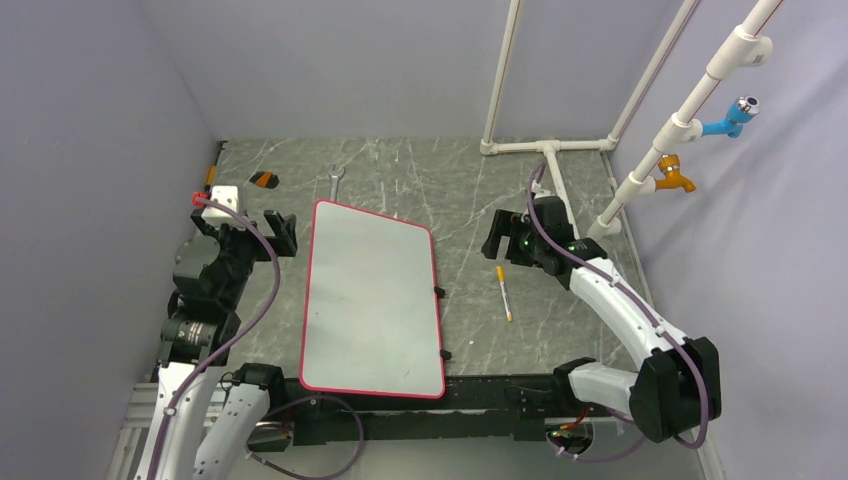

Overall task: Write a sentence on the whiteboard
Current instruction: Adjust the whiteboard at the center of the board.

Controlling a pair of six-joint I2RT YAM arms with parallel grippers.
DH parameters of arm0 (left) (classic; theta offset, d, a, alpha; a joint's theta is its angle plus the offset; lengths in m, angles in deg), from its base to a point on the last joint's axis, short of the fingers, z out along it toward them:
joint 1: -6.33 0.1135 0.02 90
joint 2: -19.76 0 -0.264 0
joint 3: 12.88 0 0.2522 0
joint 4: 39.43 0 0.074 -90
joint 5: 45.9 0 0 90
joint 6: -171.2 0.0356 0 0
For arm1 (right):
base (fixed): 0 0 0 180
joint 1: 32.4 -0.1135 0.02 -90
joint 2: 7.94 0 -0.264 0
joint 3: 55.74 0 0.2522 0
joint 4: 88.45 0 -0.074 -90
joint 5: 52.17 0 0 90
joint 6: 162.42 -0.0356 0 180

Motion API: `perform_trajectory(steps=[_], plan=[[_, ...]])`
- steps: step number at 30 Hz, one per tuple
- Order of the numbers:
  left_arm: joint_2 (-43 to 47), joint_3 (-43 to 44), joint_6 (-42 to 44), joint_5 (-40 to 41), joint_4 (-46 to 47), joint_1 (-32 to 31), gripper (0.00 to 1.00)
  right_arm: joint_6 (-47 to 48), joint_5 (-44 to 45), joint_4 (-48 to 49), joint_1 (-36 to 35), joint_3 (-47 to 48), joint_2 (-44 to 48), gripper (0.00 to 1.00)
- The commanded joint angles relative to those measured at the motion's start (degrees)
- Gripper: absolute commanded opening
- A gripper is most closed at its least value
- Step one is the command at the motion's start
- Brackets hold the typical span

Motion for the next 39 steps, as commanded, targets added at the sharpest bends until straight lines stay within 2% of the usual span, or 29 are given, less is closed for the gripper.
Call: perform_trajectory(steps=[1,6,9,13,15,17,22,28,34,39], plan=[[0.0,1.3,-0.6,-1.6,1.5,-0.1,0.99,0.7,1.1,-0.8,-2.3,-0.7,-1.8,1.00],[-1.6,2.1,-0.8,-3.2,0.6,-0.1,0.99,1.4,4.9,-4.0,-4.8,1.2,-6.5,0.98],[-2.8,2.4,-1.1,-4.2,0.0,-0.1,0.93,2.3,1.3,-2.0,-6.1,0.6,-6.4,0.94],[-5.0,3.1,-5.6,-5.4,-3.8,-0.2,0.78,3.4,-5.2,0.6,-8.6,1.8,-8.2,0.88],[-6.1,2.6,-8.0,-7.5,-6.0,-0.2,0.63,3.9,-6.5,1.0,-9.9,2.2,-9.6,0.84],[-6.8,1.8,-10.0,-7.9,-8.4,-0.2,0.52,4.2,-6.7,1.3,-11.2,2.3,-10.6,0.77],[-8.5,1.7,-11.0,-9.4,-12.4,-0.2,0.38,4.7,-2.5,-0.4,-15.6,1.9,-13.0,0.68],[-8.2,0.0,-12.6,-14.0,-12.7,-0.2,0.42,3.4,-1.5,2.1,-16.2,-1.9,-9.8,0.68],[-10.0,-2.1,-13.4,-14.7,-14.3,-0.2,0.52,3.1,-1.4,2.3,-16.2,-3.6,-6.2,0.70],[-9.7,-4.9,-14.5,-14.6,-13.0,-0.2,0.66,3.1,-1.8,3.1,-16.2,-6.1,-2.7,0.75]])
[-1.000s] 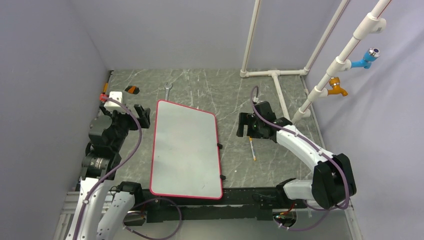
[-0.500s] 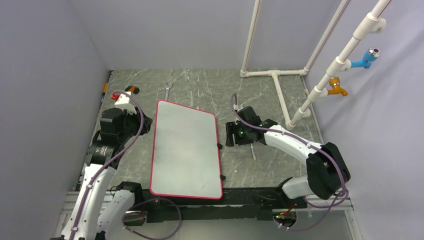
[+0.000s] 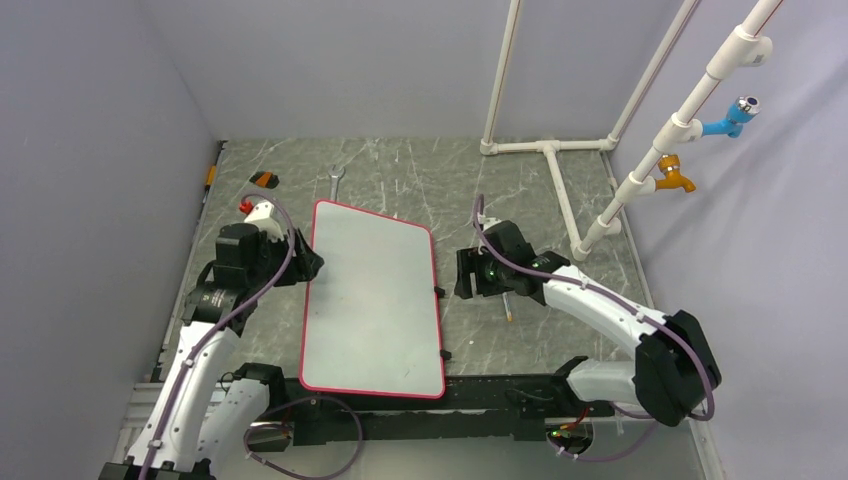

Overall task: Write a sentence on the whiteboard
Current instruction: Adjust the whiteboard at the center of the board.

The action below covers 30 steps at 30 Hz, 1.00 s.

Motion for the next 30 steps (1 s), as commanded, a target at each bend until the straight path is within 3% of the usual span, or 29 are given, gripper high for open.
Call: perform_trajectory(steps=[1,12,30], plan=[[0.2,-1.8,-2.0,-2.0,1.9,-0.2,0.66,-0.3,0.5,2.3,0.0,-2.0,3.9,0.76],[-6.1,-4.3,-4.4,-11.7,12.7,-0.2,0.56,-0.5,5.5,1.1,0.0,-1.8,7.3,0.80],[-27.6,7.5,-2.8,-15.8,23.7,-8.0,0.49,-1.5,11.2,0.1,0.1,-2.4,10.4,0.83]])
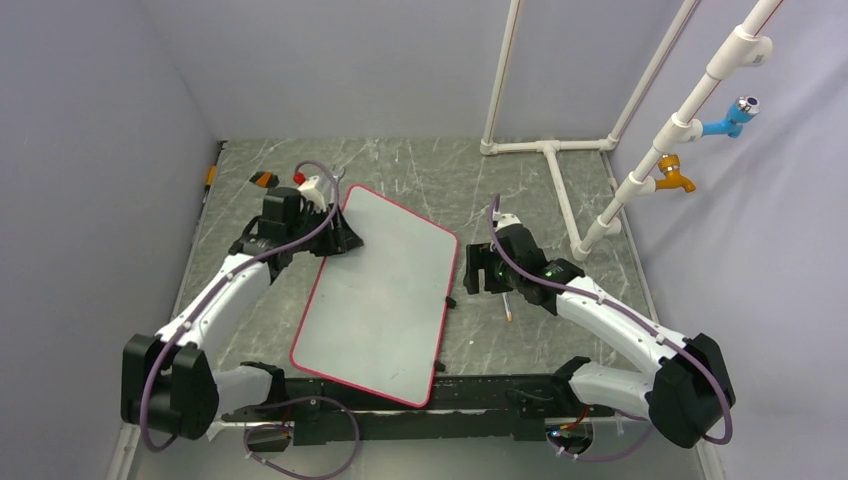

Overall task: Write a sentence on the whiteboard
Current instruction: Adjust the whiteboard at the center of the board.

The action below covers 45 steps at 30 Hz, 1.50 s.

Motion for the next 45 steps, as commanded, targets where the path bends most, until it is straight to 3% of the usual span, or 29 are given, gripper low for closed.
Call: perform_trajectory(steps=[1,12,19,24,28,34,40,45], plan=[[-3.9,5.5,1.1,-3.3,6.2,-2.8,0.49,-0.5,3.4,-0.4,0.2,-0.1,2.8,0.83],[-15.8,22.8,7.2,-3.0,-1.0,-7.7,0.52,-9.4,17.8,-2.2,1.5,-2.0,5.0,0.87],[-16.5,30.4,10.0,3.8,-10.8,-7.7,0.78,-14.8,17.4,-0.9,3.1,-5.6,0.9,0.83],[-15.0,33.4,11.4,7.7,-16.2,-7.7,0.89,-17.0,17.2,1.1,3.4,-7.4,-3.3,0.75],[-12.2,35.0,13.4,10.0,-19.4,-7.7,0.94,-16.8,16.0,4.5,4.3,-8.8,-6.8,0.65],[-7.7,33.3,16.0,11.5,-21.1,-7.6,0.96,-16.8,14.7,5.0,5.4,-8.1,-10.8,0.42],[-5.1,29.5,18.9,11.0,-19.1,-7.6,0.96,-16.4,14.3,3.5,5.6,-6.7,-13.0,0.00],[-5.3,28.3,19.9,6.9,-18.3,-7.5,0.96,-16.4,17.2,0.5,5.6,-5.5,-10.7,0.00]])
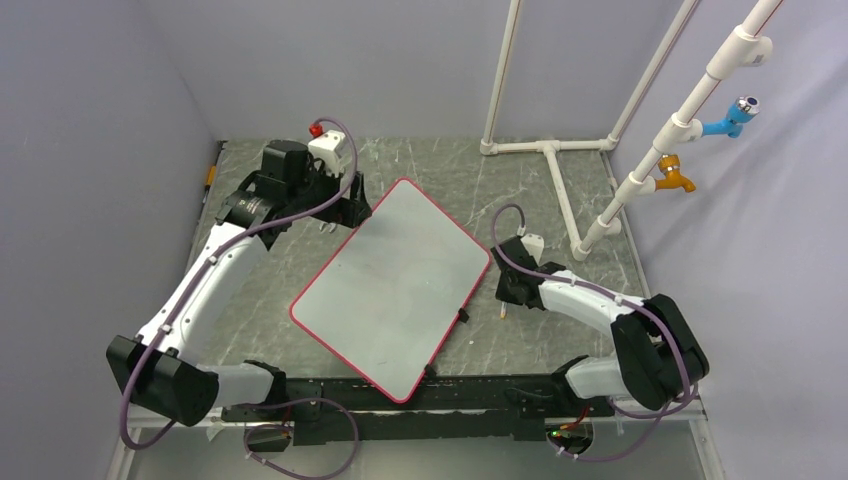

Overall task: Write a sentence on the whiteboard
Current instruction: Adjust the whiteboard at the center of the board, then pick up the whiteboard marker from the center of the board.

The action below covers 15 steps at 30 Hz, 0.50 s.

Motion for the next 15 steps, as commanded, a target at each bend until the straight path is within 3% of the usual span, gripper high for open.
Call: perform_trajectory(steps=[1,7,15], plan=[[0.3,-0.8,2.6,-3.8,1.9,0.0,0.96,-0.1,2.6,-4.3,0.1,2.5,2.2,0.00],[2.1,-2.6,3.0,-7.1,4.1,0.1,0.94,3.8,6.2,-10.1,0.0,8.5,7.4,0.00],[2.8,-3.4,2.8,-21.8,6.3,0.1,0.86,17.5,-5.6,-7.6,-0.5,14.3,16.4,0.00]])
